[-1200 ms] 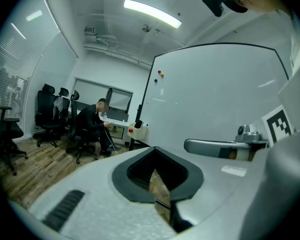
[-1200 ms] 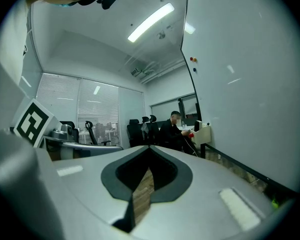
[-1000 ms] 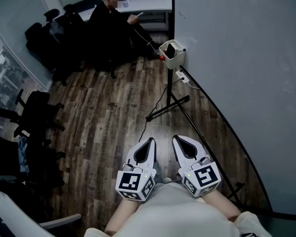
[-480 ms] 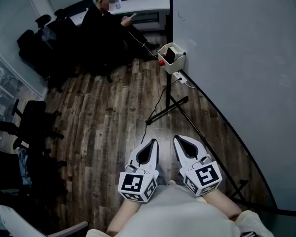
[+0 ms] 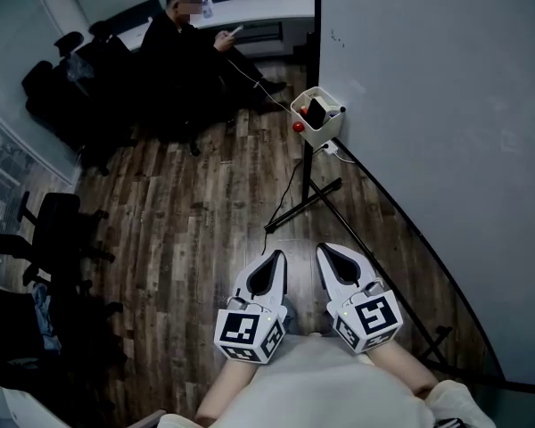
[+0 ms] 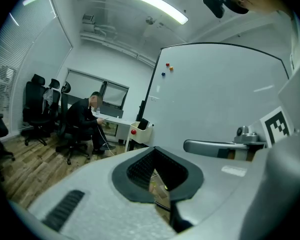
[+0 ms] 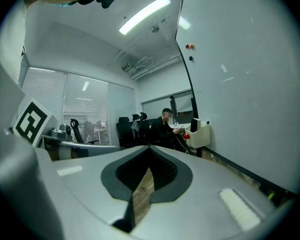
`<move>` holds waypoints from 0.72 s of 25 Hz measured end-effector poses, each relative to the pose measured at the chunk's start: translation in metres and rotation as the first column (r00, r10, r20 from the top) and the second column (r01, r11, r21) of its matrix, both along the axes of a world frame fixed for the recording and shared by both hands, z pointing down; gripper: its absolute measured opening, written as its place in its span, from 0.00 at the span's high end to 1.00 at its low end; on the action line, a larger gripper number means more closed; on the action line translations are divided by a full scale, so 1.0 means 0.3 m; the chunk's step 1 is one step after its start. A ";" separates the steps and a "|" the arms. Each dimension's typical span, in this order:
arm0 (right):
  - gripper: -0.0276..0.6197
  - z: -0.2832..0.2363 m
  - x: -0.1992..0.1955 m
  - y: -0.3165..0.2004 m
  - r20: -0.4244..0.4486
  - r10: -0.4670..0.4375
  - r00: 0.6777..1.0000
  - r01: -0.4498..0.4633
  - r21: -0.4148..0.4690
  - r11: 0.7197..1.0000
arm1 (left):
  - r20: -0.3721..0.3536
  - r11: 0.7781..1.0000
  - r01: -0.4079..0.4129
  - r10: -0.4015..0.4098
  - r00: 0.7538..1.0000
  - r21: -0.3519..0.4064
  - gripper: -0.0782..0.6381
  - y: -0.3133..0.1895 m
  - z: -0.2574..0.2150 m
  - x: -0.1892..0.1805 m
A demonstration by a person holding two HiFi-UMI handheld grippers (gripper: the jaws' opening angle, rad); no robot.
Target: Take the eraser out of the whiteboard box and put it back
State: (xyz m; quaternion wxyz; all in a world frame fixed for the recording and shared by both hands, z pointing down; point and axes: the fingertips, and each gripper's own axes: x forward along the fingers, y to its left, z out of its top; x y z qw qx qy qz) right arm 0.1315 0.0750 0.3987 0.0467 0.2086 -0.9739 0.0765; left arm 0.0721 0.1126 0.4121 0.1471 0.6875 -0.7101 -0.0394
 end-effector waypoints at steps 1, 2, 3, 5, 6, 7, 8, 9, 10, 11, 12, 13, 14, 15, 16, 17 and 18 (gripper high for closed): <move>0.95 -0.001 -0.012 -0.012 -0.002 0.001 1.000 -0.001 0.000 1.000 | -0.002 1.000 -0.001 0.001 1.000 0.000 0.88 -0.012 -0.001 -0.013; 0.95 -0.001 -0.024 -0.023 -0.005 0.001 1.000 -0.001 -0.001 1.000 | -0.004 1.000 -0.001 0.001 1.000 0.000 0.88 -0.024 -0.002 -0.025; 0.95 -0.001 -0.034 -0.034 -0.008 0.001 1.000 -0.001 -0.003 1.000 | -0.007 1.000 -0.002 0.002 1.000 -0.001 0.88 -0.035 -0.002 -0.037; 0.95 0.000 -0.054 -0.055 -0.012 0.000 1.000 0.000 -0.005 1.000 | -0.010 1.000 -0.002 0.002 1.000 -0.005 0.89 -0.058 0.002 -0.062; 0.95 0.001 -0.064 -0.067 -0.013 0.000 1.000 0.000 -0.005 1.000 | -0.010 1.000 -0.002 0.002 1.000 -0.008 0.89 -0.072 0.007 -0.076; 0.95 0.003 -0.074 -0.081 -0.015 0.000 1.000 -0.001 -0.006 1.000 | -0.011 1.000 -0.002 0.002 1.000 -0.011 0.88 -0.086 0.012 -0.088; 0.95 0.005 -0.082 -0.097 -0.017 0.003 1.000 -0.003 -0.007 1.000 | -0.013 1.000 -0.003 0.003 1.000 -0.013 0.88 -0.102 0.017 -0.101; 0.95 0.006 -0.091 -0.112 -0.019 0.006 1.000 -0.007 -0.008 1.000 | -0.015 1.000 -0.005 0.005 1.000 -0.015 0.88 -0.118 0.019 -0.112; 0.95 0.006 -0.101 -0.128 -0.020 0.010 1.000 -0.011 -0.010 1.000 | -0.017 1.000 -0.008 0.007 1.000 -0.015 0.88 -0.134 0.018 -0.123; 0.95 0.003 -0.113 -0.143 -0.021 0.014 1.000 -0.014 -0.011 1.000 | -0.018 1.000 -0.012 0.011 1.000 -0.015 0.88 -0.150 0.015 -0.134; 0.95 -0.002 -0.125 -0.157 -0.022 0.018 1.000 -0.018 -0.011 1.000 | -0.017 1.000 -0.017 0.017 1.000 -0.016 0.89 -0.164 0.010 -0.145; 0.95 -0.008 -0.137 -0.170 -0.021 0.022 1.000 -0.022 -0.010 1.000 | -0.016 1.000 -0.022 0.022 1.000 -0.016 0.88 -0.178 0.004 -0.155; 0.95 -0.014 -0.150 -0.183 -0.020 0.025 0.999 -0.026 -0.009 1.000 | -0.015 0.999 -0.028 0.028 0.999 -0.016 0.88 -0.192 -0.001 -0.166; 0.95 -0.020 -0.163 -0.197 -0.018 0.029 0.999 -0.029 -0.007 1.000 | -0.014 0.999 -0.034 0.034 0.999 -0.017 0.89 -0.205 -0.004 -0.176; 0.95 -0.026 -0.176 -0.211 -0.017 0.032 0.999 -0.032 -0.006 0.999 | -0.013 0.999 -0.040 0.040 0.999 -0.018 0.88 -0.220 -0.007 -0.187; 0.95 -0.032 -0.189 -0.224 -0.016 0.034 0.999 -0.035 -0.004 0.999 | -0.012 0.999 -0.045 0.045 0.999 -0.018 0.88 -0.234 -0.010 -0.199; 0.95 -0.038 -0.203 -0.237 -0.016 0.035 0.999 -0.035 -0.001 0.999 | -0.010 0.999 -0.050 0.050 0.999 -0.018 0.88 -0.248 -0.014 -0.212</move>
